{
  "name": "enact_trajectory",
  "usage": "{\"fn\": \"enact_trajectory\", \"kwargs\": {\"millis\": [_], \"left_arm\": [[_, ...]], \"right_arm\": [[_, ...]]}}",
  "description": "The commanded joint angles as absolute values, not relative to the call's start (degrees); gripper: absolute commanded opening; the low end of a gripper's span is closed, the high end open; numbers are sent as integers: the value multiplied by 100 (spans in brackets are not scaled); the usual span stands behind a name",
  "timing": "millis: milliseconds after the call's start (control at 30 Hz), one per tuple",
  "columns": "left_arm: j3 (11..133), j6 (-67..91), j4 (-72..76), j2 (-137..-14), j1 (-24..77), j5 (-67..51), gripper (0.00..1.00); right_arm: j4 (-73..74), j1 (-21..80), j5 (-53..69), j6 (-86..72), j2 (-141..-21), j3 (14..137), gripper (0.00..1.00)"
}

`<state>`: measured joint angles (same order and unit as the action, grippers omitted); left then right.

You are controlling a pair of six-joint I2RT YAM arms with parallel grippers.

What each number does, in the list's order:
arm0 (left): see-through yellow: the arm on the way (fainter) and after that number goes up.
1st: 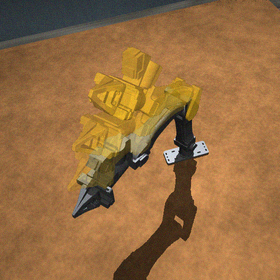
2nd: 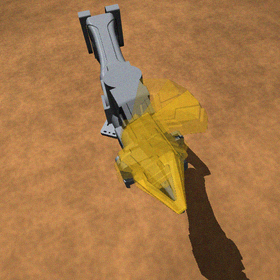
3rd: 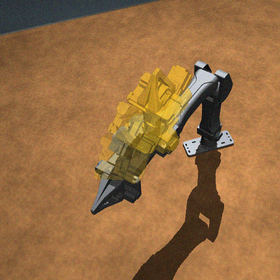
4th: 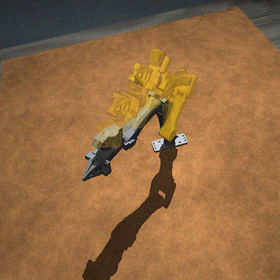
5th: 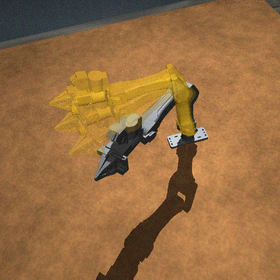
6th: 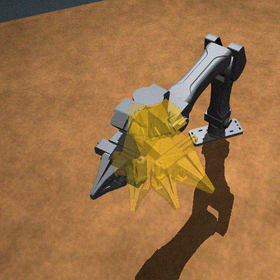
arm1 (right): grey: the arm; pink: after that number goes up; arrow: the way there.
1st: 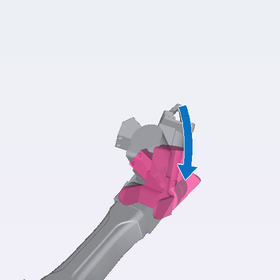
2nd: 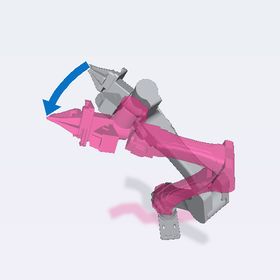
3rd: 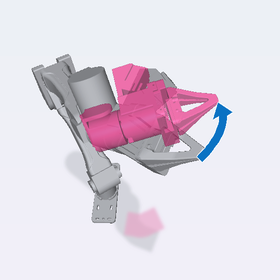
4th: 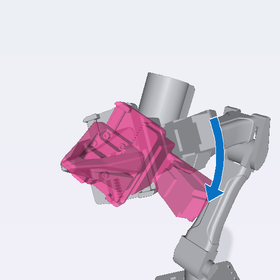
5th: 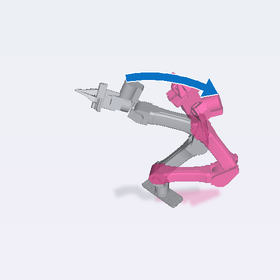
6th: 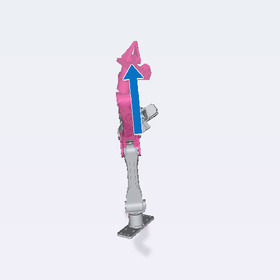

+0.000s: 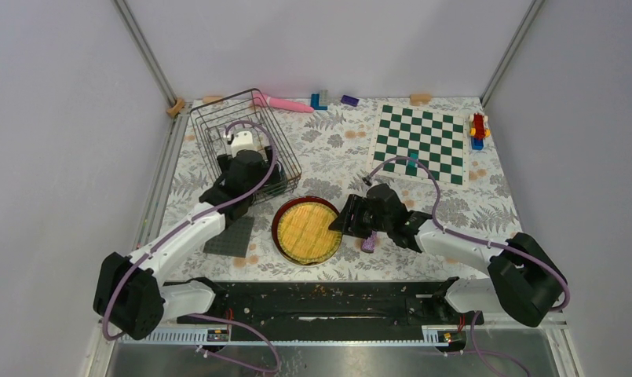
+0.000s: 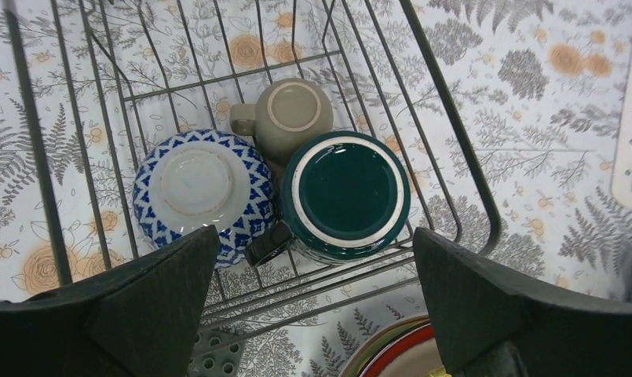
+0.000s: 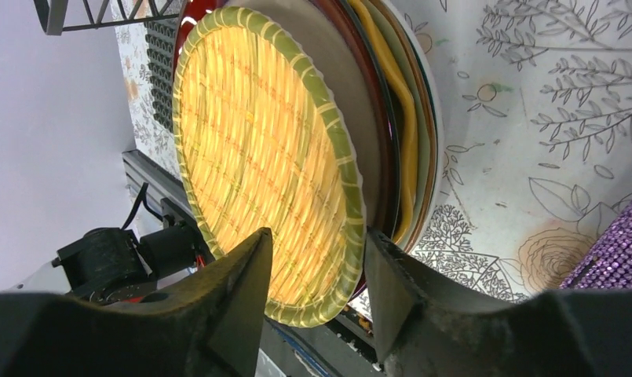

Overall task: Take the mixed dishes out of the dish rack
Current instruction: Place the plate at the center of the board.

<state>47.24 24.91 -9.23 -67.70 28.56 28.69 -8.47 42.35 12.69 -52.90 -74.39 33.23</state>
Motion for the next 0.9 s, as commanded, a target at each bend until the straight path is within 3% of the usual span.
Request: {"fn": "enact_trajectory", "kwargs": {"millis": [0, 133, 400, 867], "left_arm": [[5054, 2082, -662, -7100, 2763, 2434, 99], [5229, 2034, -738, -7445, 2713, 2312, 99], [5477, 1912, -797, -7822, 2607, 2287, 99], [6072, 1208, -913, -8518, 2353, 1325, 99]], "right_arm": [[-409, 4271, 846, -4948, -7235, 3588, 56], [-271, 4270, 776, -4843, -7120, 3604, 65], [-36, 4269, 300, -4536, -6461, 3532, 98], [544, 4271, -661, -4277, -4834, 2970, 100]]}}
